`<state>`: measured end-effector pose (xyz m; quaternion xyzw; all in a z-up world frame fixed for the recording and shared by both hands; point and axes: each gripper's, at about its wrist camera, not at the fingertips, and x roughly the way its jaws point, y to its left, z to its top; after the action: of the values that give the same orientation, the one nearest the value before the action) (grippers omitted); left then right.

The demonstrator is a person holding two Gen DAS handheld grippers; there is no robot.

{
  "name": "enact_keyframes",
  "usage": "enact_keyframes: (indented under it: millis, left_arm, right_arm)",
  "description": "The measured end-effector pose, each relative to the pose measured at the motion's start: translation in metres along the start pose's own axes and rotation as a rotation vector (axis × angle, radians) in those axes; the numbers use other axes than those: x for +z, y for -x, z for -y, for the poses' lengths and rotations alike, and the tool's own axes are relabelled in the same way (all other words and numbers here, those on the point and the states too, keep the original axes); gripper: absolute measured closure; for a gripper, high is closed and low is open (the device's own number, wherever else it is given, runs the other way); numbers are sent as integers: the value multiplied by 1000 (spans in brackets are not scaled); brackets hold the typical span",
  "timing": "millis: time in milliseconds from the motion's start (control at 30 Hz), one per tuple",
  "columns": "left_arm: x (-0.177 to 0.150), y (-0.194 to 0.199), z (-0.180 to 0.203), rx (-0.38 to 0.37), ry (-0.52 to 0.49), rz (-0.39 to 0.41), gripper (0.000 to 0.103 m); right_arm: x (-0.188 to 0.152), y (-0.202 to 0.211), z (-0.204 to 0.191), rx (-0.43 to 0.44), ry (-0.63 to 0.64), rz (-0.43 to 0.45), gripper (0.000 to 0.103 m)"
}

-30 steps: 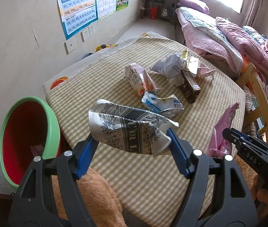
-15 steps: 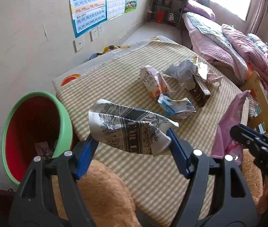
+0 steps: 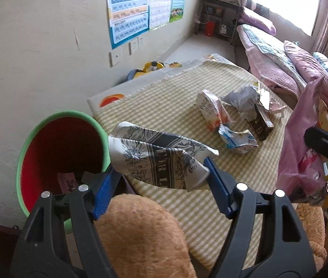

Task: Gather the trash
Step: 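Carry the pink and white printed wrappers over the red bin with both grippers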

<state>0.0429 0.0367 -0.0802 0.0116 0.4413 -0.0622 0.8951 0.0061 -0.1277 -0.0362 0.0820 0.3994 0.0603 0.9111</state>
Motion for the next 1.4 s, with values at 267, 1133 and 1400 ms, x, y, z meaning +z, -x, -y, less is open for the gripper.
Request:
enact_keyframes:
  millis: [267,1133,1400]
  left_arm:
    - [6,11,-25,36,47,34,33]
    - [-9,21,-128,177,230,55,33]
    - [-15,20,-150,194,266,49,33]
  right_arm:
    - [11,1,-29,29,65,21,80]
    - [14,-34,-114,107,246,-41,79]
    - [10,-52,-139,143,277,-85,79]
